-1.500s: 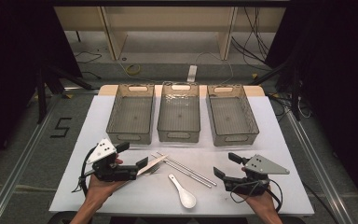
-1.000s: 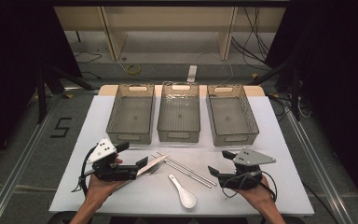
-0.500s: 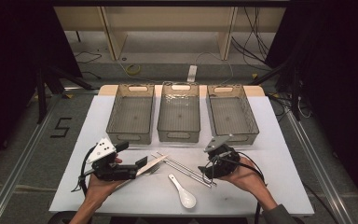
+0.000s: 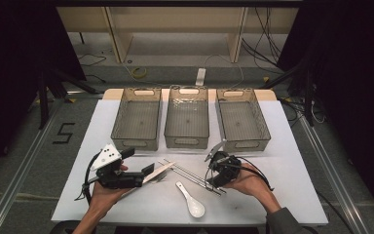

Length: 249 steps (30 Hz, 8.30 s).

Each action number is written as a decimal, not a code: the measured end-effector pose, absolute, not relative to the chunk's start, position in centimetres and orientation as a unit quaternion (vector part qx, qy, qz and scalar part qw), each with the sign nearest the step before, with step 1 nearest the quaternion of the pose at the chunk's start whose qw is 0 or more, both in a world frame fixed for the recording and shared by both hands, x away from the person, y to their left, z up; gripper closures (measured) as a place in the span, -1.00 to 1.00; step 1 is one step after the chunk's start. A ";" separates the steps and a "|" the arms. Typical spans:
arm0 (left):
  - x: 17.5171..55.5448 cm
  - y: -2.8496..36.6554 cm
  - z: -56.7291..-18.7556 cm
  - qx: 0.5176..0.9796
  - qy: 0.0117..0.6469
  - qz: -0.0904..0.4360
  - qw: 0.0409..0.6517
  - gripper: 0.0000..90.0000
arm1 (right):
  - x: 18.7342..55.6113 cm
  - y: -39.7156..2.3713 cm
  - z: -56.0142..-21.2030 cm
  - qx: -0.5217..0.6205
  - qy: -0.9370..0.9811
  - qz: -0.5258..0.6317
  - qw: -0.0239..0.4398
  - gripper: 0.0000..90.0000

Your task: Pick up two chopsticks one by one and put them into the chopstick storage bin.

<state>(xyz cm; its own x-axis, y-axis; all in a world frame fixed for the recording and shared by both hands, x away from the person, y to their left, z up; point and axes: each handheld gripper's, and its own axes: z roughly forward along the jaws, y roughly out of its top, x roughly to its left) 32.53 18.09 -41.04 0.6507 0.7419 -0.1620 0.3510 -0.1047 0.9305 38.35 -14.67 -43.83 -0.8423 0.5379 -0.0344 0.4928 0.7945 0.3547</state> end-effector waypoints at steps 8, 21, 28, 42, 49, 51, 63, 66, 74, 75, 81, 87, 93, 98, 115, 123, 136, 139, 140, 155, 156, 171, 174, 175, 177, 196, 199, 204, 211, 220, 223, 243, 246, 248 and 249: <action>32.5 18.1 -41.0 0.722 0.378 0.178 0.551 -0.82 | 38.7 -14.1 -44.8 0.261 0.952 0.150 0.048 0.22; 32.5 18.0 -41.0 0.723 0.376 0.180 0.551 -0.82 | 38.9 -13.6 -45.6 0.248 0.960 0.126 0.035 0.52; 32.5 18.0 -41.0 0.723 0.376 0.179 0.551 -0.82 | 39.0 -13.3 -45.7 0.249 0.962 0.111 0.034 0.69; 32.5 18.0 -40.9 0.726 0.372 0.181 0.549 -0.82 | 39.0 -12.6 -45.6 0.245 0.964 0.092 0.041 0.89; 32.5 18.1 -40.9 0.724 0.375 0.180 0.551 -0.82 | 39.0 -13.0 -45.1 0.235 0.965 0.103 0.047 0.90; 32.5 18.0 -40.9 0.724 0.375 0.180 0.551 -0.82 | 39.0 -13.1 -45.0 0.232 0.966 0.102 0.051 0.90; 32.5 18.0 -41.0 0.725 0.376 0.180 0.548 -0.82 | 39.1 -14.2 -43.6 0.236 0.961 0.123 0.073 0.90; 32.5 18.0 -41.0 0.727 0.374 0.180 0.547 -0.82 | 39.0 -14.2 -43.3 0.237 0.961 0.124 0.075 0.91; 32.9 17.7 -41.1 0.736 0.369 0.172 0.541 -0.82 | 38.8 -14.7 -41.9 0.227 0.960 0.137 0.094 0.91; 32.9 17.6 -41.1 0.739 0.366 0.172 0.538 -0.82 | 38.7 -14.8 -41.7 0.228 0.959 0.141 0.097 0.91; 33.8 16.5 -41.4 0.773 0.336 0.150 0.516 -0.81 | 38.3 -15.2 -40.1 0.222 0.957 0.153 0.108 0.91; 35.0 13.4 -41.6 0.823 0.280 0.161 0.467 -0.80 | 37.8 -15.0 -39.2 0.212 0.957 0.161 0.116 0.91; 36.5 10.0 -41.9 0.859 0.232 0.166 0.425 -0.76 | 36.8 -14.4 -38.1 0.187 0.960 0.168 0.127 0.91; 37.3 8.8 -42.3 0.877 0.210 0.178 0.395 -0.70 | 36.1 -14.0 -37.4 0.170 0.960 0.181 0.130 0.91; 37.4 7.1 -42.9 0.914 0.146 0.179 0.333 -0.02 | 34.7 -12.9 -36.4 0.128 0.964 0.196 0.124 0.90; 37.0 6.9 -42.8 0.922 0.115 0.168 0.328 0.39 | 34.8 -12.8 -36.6 0.117 0.967 0.194 0.120 0.90; 36.0 6.7 -42.9 0.943 0.046 0.131 0.304 0.82 | 35.5 -13.7 -36.9 0.118 0.964 0.215 0.103 0.79; 35.8 6.6 -42.9 0.944 0.042 0.130 0.301 0.89 | 36.1 -14.3 -36.7 0.143 0.954 0.245 0.097 0.64; 35.9 6.8 -42.9 0.943 0.044 0.133 0.301 0.89 | 36.3 -14.6 -36.7 0.142 0.950 0.262 0.095 0.50; 38.1 9.6 -41.8 0.920 0.168 0.141 0.326 0.89 | 37.2 -16.6 -36.1 0.257 0.867 0.401 0.145 -0.18; 38.2 9.8 -41.7 0.918 0.172 0.141 0.327 0.89 | 37.2 -16.7 -36.1 0.261 0.862 0.410 0.147 -0.20; 39.9 13.0 -40.2 0.883 0.276 0.149 0.349 0.89 | 37.0 -16.9 -37.6 0.275 0.846 0.430 0.153 -0.33; 40.5 14.0 -39.9 0.870 0.305 0.143 0.361 0.89 | 36.9 -16.9 -38.5 0.278 0.852 0.420 0.145 -0.32; 40.7 14.3 -39.8 0.866 0.314 0.141 0.363 0.89 | 36.9 -16.9 -38.8 0.280 0.853 0.417 0.144 -0.33; 41.1 15.0 -39.6 0.859 0.326 0.141 0.370 0.89 | 36.8 -17.0 -39.3 0.281 0.854 0.413 0.143 -0.34; 45.1 18.8 -37.2 0.815 0.402 0.167 0.383 0.89 | 35.6 -16.2 -42.1 0.281 0.874 0.371 0.138 -0.42; 46.1 19.2 -37.2 0.809 0.416 0.170 0.378 0.89 | 35.5 -16.2 -42.4 0.283 0.875 0.370 0.134 -0.42; 48.0 19.9 -37.3 0.800 0.439 0.170 0.373 0.89 | 35.1 -16.1 -42.6 0.275 0.879 0.365 0.134 -0.42; 50.2 20.2 -36.9 0.796 0.452 0.180 0.362 0.89 | 35.0 -16.1 -42.8 0.270 0.882 0.363 0.130 -0.42; 52.6 20.6 -37.6 0.783 0.475 0.188 0.354 0.89 | 34.8 -16.1 -42.9 0.268 0.883 0.365 0.125 -0.42; 53.0 20.9 -38.3 0.780 0.484 0.192 0.348 0.89 | 34.8 -16.1 -42.9 0.267 0.884 0.363 0.126 -0.42; 53.9 20.9 -40.5 0.765 0.532 0.172 0.319 0.21 | 34.8 -16.0 -43.1 0.264 0.887 0.360 0.120 -0.42; 53.2 21.0 -39.7 0.759 0.533 0.164 0.335 -0.02 | 34.8 -16.1 -43.0 0.264 0.888 0.357 0.121 -0.42; 52.4 21.1 -39.0 0.755 0.530 0.157 0.352 -0.13 | 35.0 -16.1 -42.9 0.266 0.889 0.353 0.118 -0.42; 51.9 21.1 -38.7 0.751 0.528 0.154 0.366 -0.16 | 35.1 -16.1 -42.8 0.266 0.892 0.348 0.116 -0.42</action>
